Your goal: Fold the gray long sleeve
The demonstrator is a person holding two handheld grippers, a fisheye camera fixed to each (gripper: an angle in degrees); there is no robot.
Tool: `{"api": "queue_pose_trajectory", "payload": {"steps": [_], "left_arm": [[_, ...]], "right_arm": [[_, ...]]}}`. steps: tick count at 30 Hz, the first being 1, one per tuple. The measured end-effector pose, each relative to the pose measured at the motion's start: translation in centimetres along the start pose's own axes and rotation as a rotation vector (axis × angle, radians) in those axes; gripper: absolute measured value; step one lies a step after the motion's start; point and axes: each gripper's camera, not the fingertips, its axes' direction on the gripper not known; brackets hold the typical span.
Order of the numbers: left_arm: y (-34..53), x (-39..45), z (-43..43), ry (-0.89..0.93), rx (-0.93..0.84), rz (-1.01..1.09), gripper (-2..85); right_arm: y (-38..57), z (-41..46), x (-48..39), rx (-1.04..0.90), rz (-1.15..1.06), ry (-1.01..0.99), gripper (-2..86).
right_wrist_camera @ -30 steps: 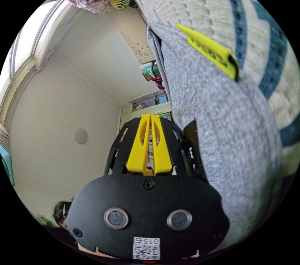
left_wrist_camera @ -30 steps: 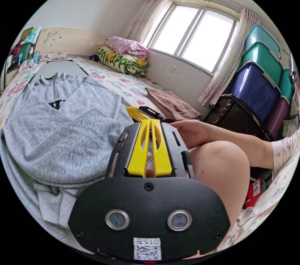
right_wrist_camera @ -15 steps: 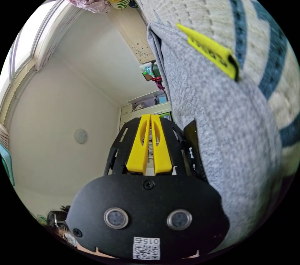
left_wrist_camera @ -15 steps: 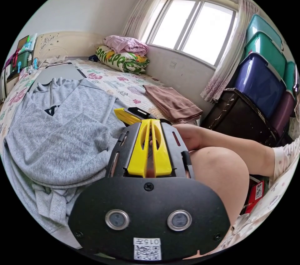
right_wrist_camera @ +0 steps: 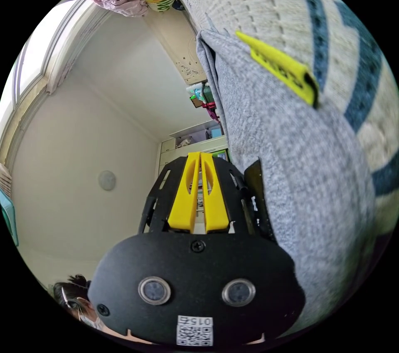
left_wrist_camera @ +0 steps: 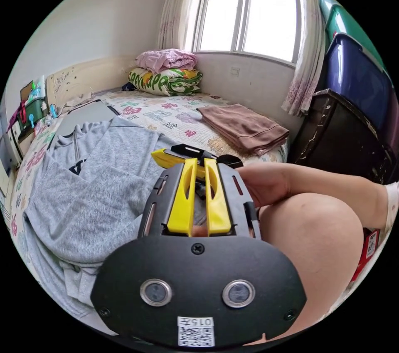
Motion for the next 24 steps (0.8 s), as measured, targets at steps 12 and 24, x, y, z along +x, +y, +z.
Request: {"api": "queue_pose_trajectory", "payload": {"steps": [12,24], "left_arm": [[2.1,-1.1,4.0,-0.030,0.001,0.008,0.0],[4.1,-3.3,3.9,0.052,0.030,0.012,-0.8]], "right_arm": [[2.0,1.2,1.0,0.000,0.005,-0.003,-0.5],[1.8,0.9,0.9,-0.012,-0.005,-0.004,-0.5]]}}
